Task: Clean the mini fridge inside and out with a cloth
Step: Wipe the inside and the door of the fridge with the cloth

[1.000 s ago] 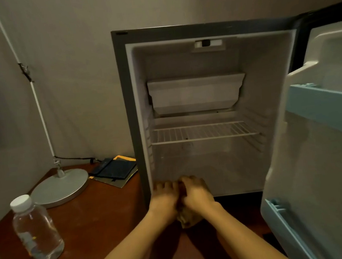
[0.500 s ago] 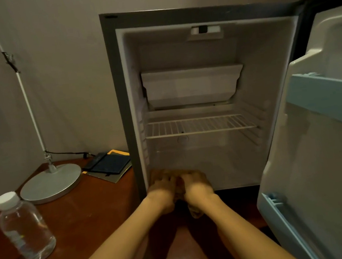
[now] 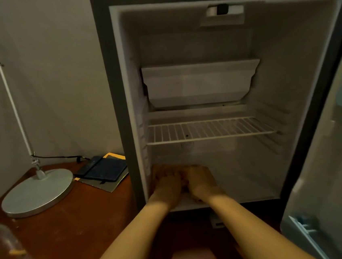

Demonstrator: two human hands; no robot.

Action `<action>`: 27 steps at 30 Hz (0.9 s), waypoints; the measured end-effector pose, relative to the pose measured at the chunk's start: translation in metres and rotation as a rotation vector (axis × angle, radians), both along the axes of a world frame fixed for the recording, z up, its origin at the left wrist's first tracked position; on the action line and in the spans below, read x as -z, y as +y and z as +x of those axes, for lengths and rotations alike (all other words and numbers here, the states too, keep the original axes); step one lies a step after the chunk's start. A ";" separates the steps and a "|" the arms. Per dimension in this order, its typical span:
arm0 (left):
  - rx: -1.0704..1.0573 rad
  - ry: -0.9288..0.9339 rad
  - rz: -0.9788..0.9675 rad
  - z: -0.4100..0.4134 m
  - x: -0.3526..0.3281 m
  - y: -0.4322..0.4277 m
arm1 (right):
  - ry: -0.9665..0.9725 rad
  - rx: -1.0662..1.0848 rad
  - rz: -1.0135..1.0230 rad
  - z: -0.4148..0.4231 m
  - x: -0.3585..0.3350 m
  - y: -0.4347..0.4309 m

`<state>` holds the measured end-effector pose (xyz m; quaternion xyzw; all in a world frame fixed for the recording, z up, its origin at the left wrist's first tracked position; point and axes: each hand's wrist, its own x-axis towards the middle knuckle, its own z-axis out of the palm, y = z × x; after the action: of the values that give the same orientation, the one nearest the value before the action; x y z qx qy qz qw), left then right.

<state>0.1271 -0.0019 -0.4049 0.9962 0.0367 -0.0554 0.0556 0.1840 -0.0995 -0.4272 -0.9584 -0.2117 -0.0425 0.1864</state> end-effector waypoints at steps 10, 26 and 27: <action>-0.078 -0.001 0.062 0.073 0.014 0.018 | -0.085 -0.110 -0.046 0.070 0.012 0.014; -0.004 0.022 0.125 -0.002 0.006 -0.003 | -0.001 -0.064 -0.063 -0.020 0.007 -0.027; -0.003 0.042 0.130 -0.011 0.005 -0.007 | 0.003 -0.069 -0.060 -0.029 0.006 -0.031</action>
<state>0.1160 -0.0087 -0.4103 0.9963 0.0431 -0.0738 -0.0099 0.1548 -0.1304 -0.4329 -0.9558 -0.2455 -0.0282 0.1593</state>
